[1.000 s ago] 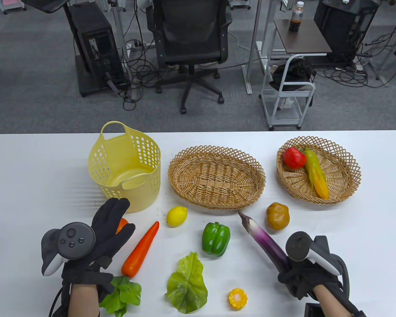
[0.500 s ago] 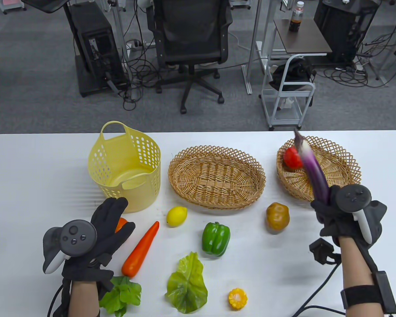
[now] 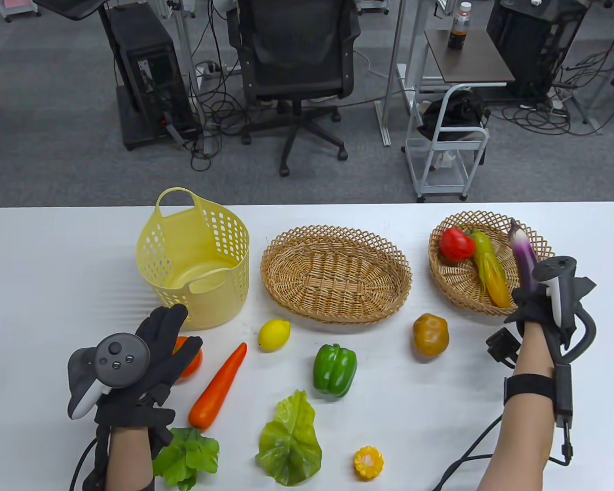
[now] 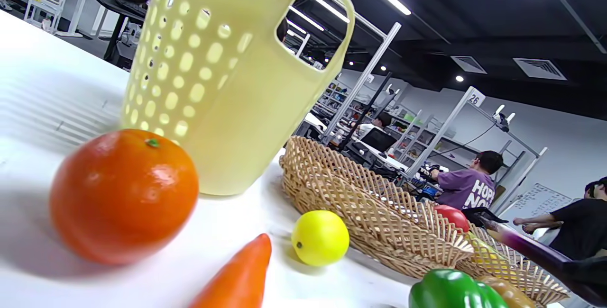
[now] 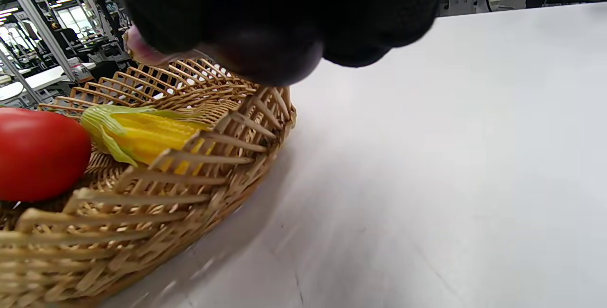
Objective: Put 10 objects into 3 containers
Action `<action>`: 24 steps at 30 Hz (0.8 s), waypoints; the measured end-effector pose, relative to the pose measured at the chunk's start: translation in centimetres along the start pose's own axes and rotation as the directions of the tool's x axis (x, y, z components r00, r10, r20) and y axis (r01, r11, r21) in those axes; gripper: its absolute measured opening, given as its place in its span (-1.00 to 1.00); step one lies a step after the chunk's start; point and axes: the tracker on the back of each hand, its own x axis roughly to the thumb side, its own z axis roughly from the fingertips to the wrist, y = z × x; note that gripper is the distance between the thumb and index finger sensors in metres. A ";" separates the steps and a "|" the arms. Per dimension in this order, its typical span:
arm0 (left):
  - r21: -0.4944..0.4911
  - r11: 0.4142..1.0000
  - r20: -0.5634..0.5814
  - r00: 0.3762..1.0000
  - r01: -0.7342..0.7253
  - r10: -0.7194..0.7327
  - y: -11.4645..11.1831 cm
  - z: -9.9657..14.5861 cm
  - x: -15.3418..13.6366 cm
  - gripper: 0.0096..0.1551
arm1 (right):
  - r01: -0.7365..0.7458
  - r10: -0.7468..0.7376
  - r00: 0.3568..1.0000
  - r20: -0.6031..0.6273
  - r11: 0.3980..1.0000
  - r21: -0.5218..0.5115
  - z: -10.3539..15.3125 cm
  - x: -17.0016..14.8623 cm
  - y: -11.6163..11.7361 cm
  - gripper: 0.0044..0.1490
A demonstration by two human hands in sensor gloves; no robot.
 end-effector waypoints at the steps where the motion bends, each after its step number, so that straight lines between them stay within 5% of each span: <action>1: -0.002 1.000 -0.005 1.000 0.001 -0.001 0.0 0.0 -0.1 -0.07 | 0.017 -0.017 1.000 -0.007 1.000 0.005 -0.1 0.0 0.2 -0.01; 8: -0.008 1.000 -0.011 1.000 0.002 -0.002 -0.1 -0.1 -0.1 -0.07 | 0.128 -0.129 0.992 0.012 0.991 0.025 -0.1 -0.7 -0.3 -0.05; 14: -0.011 1.000 0.000 1.000 -0.012 0.012 -0.1 0.0 0.1 -0.08 | 0.062 -0.063 0.997 0.052 0.998 0.026 1.7 -0.7 -2.4 0.03; 24: -0.048 0.997 0.054 0.996 -0.066 0.068 -0.3 0.2 1.0 -0.07 | -0.168 0.146 0.914 0.378 0.985 0.026 7.8 3.6 -2.2 0.11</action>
